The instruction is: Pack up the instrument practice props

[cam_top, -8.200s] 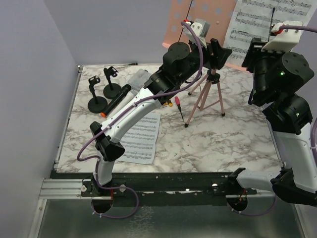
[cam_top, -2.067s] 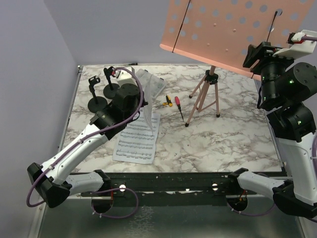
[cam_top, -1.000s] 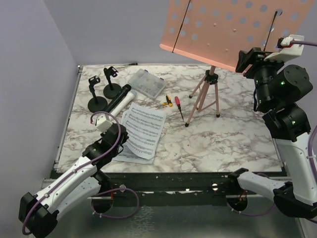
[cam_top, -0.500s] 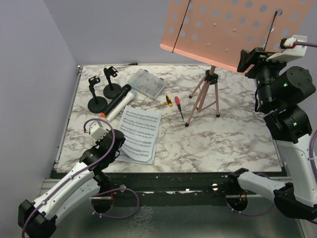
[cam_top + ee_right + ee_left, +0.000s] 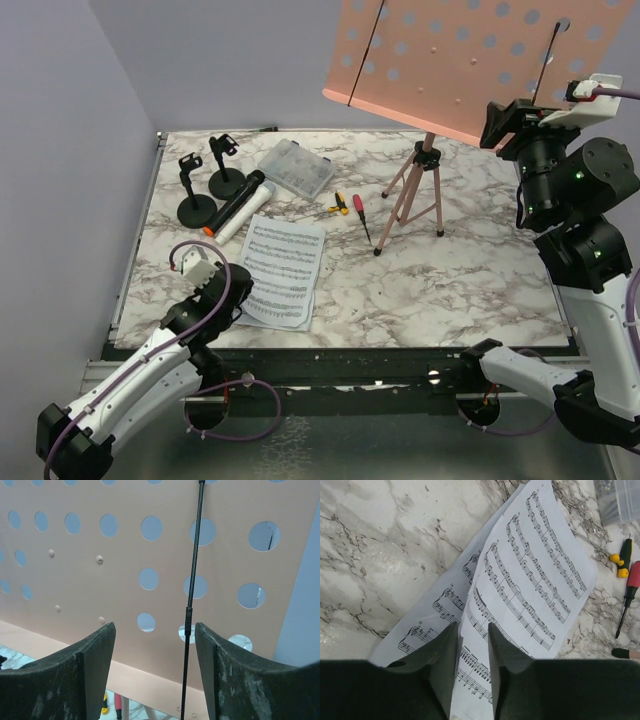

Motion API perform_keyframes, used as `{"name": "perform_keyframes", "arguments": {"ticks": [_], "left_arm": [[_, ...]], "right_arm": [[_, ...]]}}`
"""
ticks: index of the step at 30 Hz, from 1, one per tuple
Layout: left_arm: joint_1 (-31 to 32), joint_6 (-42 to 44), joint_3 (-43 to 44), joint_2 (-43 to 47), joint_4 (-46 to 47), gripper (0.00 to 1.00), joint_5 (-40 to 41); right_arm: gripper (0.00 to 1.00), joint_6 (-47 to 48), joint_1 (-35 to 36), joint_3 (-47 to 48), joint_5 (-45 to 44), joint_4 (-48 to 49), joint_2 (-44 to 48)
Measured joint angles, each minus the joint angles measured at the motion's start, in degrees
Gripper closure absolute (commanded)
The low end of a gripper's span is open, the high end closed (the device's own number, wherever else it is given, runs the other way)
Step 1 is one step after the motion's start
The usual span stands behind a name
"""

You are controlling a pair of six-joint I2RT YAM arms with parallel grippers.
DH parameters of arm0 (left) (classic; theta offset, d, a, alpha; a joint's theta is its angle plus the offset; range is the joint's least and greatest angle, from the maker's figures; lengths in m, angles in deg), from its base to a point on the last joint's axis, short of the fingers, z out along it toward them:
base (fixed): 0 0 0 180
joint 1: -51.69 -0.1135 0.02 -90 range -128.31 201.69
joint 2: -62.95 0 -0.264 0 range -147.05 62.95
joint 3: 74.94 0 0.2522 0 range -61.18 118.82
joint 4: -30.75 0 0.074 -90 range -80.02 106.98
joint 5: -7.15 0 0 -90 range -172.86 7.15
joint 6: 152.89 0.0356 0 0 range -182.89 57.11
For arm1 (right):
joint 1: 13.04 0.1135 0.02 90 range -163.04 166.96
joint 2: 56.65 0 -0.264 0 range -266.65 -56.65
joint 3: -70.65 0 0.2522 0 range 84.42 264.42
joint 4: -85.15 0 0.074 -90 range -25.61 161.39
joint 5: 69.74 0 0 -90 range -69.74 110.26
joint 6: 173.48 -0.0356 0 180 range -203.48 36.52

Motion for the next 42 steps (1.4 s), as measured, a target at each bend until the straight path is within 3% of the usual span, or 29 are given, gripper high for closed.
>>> {"name": "perform_keyframes", "arguments": {"ticks": [5,12,13,15,23,34,42], "left_arm": [[0.0,0.8,0.4,0.7,-0.3,0.45,-0.3],[0.0,6.2,7.6,-3.1,0.0,0.25,-0.7],[0.0,8.1,8.9,-3.9,0.7,0.22,-1.0],[0.0,11.1,11.2,-5.6,2.5,0.18,-1.6],[0.0,22.7,16.5,-12.0,12.2,0.11,-7.5],[0.0,32.5,19.8,-21.4,29.5,0.1,-20.6],[0.0,35.4,26.2,-32.6,43.4,0.11,-31.8]], "right_arm": [[0.22,0.4,0.0,-0.7,1.4,-0.1,1.7],[0.2,0.9,0.0,-1.0,4.4,-1.8,4.7],[0.04,0.9,0.0,-1.0,4.7,-2.2,4.9],[0.0,1.3,0.0,-1.9,5.9,-2.5,5.9],[0.0,4.8,-0.1,-25.1,17.6,4.6,18.3],[0.0,3.0,-0.1,-29.7,31.6,10.2,20.0],[0.0,2.9,-0.1,-31.4,32.3,10.8,22.1]]}}
